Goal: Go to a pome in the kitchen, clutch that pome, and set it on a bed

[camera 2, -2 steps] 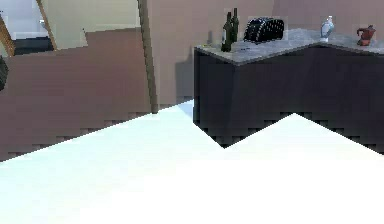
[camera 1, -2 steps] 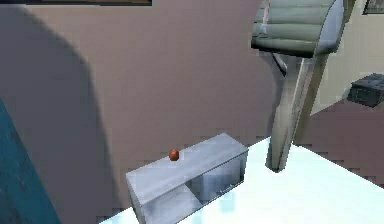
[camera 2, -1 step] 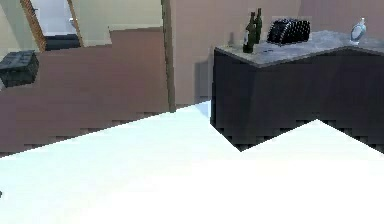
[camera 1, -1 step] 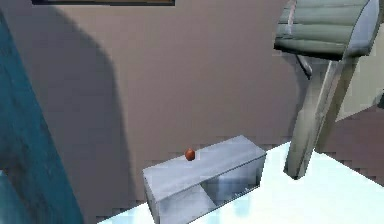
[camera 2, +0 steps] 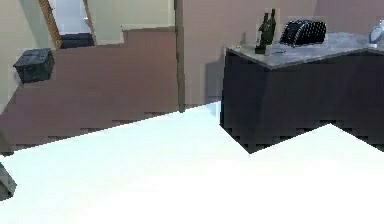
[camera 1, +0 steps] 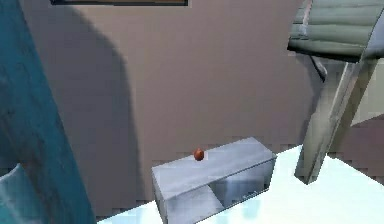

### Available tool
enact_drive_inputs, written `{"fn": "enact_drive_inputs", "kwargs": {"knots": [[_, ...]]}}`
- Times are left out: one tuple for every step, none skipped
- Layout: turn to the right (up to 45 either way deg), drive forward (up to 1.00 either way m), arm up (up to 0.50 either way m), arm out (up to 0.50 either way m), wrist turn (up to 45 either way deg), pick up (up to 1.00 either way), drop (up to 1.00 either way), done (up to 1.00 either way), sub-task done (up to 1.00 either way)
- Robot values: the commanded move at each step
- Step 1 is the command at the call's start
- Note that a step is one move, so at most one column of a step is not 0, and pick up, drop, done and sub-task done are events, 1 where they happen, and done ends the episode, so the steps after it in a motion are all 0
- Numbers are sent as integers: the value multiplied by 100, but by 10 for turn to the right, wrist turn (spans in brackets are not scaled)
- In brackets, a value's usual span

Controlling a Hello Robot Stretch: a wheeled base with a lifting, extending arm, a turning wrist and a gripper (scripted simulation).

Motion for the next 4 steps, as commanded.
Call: {"fn": "enact_drive_inputs", "kwargs": {"knots": [[0, 40, 0, 0, 0, 0, 0, 0, 0], [-450, 0, 0, 0, 0, 0, 0, 0, 0], [-360, 0, 0, 0, 0, 0, 0, 0, 0], [-30, 0, 0, 0, 0, 0, 0, 0, 0]]}}
